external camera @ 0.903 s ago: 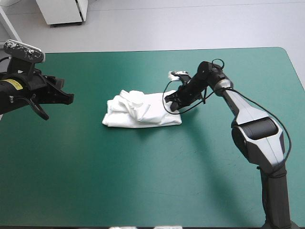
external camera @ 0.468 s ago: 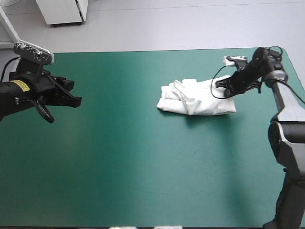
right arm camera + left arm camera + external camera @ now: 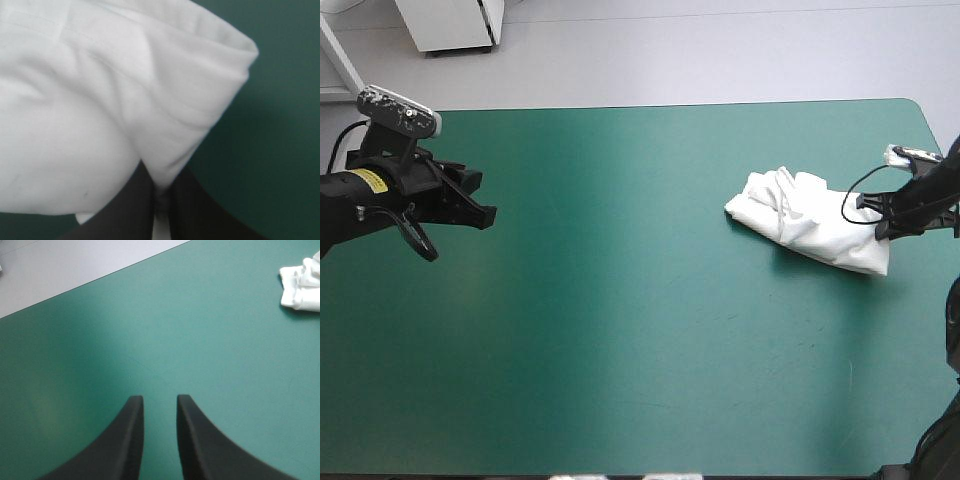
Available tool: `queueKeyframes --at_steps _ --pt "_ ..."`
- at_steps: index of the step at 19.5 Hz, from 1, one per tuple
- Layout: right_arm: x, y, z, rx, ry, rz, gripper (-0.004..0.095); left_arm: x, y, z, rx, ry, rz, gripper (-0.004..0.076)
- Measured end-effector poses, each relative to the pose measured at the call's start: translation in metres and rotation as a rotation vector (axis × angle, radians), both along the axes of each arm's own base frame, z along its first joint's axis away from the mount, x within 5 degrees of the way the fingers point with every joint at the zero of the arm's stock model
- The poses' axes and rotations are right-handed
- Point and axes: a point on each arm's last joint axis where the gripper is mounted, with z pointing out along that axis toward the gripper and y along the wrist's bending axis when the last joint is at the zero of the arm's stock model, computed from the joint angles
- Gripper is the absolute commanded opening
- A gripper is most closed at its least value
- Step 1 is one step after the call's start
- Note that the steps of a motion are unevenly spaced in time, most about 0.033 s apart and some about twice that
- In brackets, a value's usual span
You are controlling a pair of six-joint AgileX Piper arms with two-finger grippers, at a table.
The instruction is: Fold the cloth
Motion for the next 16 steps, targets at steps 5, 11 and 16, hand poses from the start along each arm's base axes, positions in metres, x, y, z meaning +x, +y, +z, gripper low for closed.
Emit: queueKeyframes --at_steps 5,11,16 --pt "-0.033 -0.017 -0.008 -0.054 0.051 -0.046 -0.0008 0.000 0.000 0.000 0.003 0.000 -0.002 0.0179" --pt "-0.057 -0.017 -0.002 -0.092 0.048 -0.059 0.0066 -0.013 -0.008 0.005 0.067 -0.043 -0.046 0.0179" --pt "-0.058 -0.016 -0.003 -0.078 0.051 -0.053 0.0486 -0.015 -0.008 0.005 0.082 -0.045 -0.049 0.0179"
